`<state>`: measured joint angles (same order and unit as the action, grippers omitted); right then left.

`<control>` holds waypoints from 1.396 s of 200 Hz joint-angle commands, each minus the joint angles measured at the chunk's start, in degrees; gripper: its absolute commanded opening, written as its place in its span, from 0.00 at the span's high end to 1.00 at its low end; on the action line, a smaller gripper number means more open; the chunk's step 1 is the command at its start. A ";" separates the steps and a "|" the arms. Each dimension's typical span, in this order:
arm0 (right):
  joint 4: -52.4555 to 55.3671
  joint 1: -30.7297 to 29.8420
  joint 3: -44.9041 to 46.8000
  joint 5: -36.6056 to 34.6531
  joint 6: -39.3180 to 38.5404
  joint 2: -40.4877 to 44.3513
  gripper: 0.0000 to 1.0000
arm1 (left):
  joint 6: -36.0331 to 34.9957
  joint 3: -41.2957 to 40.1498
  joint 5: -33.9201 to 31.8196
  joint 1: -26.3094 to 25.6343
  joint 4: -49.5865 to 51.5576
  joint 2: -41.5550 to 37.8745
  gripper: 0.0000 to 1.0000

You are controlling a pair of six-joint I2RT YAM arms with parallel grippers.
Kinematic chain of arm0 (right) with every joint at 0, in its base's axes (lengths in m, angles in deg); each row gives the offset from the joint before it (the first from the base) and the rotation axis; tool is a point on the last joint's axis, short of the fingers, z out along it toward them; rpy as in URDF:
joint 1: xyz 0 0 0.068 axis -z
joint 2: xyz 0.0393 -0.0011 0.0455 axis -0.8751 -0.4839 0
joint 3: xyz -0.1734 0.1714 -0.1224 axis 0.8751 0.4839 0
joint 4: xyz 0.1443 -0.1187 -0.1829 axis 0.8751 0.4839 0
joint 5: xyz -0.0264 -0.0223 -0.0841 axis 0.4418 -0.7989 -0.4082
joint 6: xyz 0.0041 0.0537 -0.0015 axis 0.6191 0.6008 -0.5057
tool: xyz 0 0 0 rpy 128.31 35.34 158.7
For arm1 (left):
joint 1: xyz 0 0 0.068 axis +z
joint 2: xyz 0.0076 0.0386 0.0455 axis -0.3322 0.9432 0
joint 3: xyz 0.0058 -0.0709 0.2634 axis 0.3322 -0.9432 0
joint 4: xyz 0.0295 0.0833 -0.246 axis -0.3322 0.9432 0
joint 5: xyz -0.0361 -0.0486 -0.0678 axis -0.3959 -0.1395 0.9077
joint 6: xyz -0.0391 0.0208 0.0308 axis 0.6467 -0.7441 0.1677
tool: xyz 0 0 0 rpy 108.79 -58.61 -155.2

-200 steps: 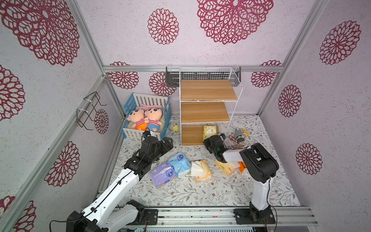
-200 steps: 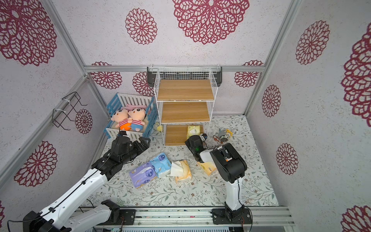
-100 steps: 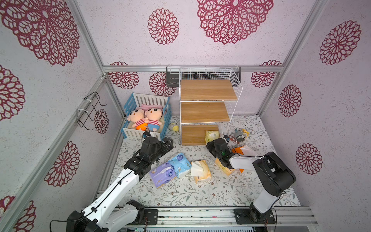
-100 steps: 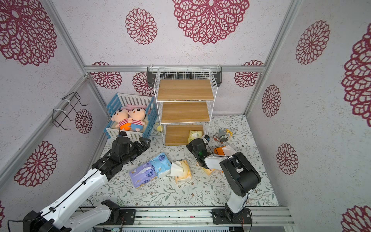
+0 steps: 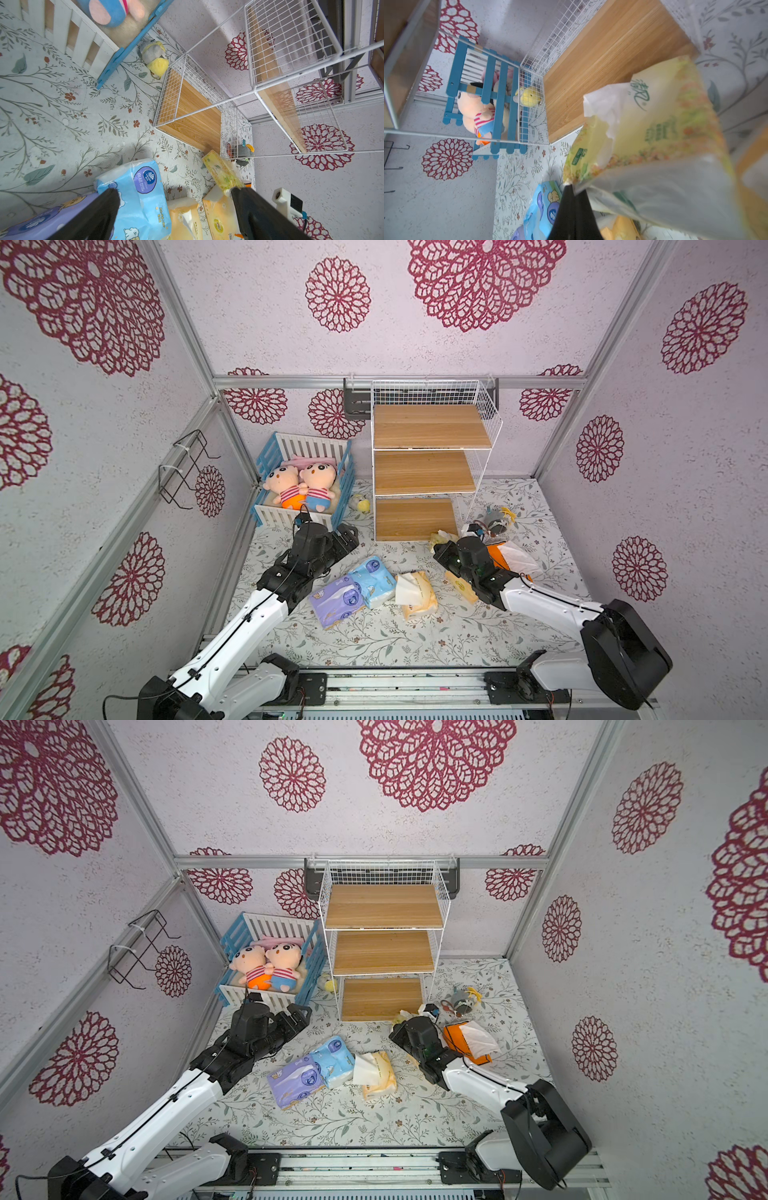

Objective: Remove the tissue boxes from the shelf
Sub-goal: Place the box of tissues at the center of the board.

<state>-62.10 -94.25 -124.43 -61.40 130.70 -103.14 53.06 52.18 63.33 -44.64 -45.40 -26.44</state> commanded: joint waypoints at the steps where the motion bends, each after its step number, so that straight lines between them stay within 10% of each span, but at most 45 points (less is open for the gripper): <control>1: 4.90 -2.14 1.32 0.93 -4.23 3.68 1.00 | 0.72 1.99 1.01 -0.40 -0.85 0.43 0.03; 152: 12.72 -4.60 11.01 8.04 -7.86 3.95 0.91 | -1.94 7.19 -3.17 -2.24 3.03 2.59 0.03; 214: 8.36 -6.06 3.65 15.74 -10.38 -3.96 0.64 | -3.30 6.82 -7.04 -2.17 5.24 -0.20 0.03; 279: 25.52 -6.37 -2.46 3.13 -14.78 6.93 0.57 | -3.23 7.07 -6.68 -2.19 4.76 1.47 0.03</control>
<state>-44.79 -100.78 -125.85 -52.02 118.94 -101.91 50.81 58.41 56.77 -46.54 -40.63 -26.05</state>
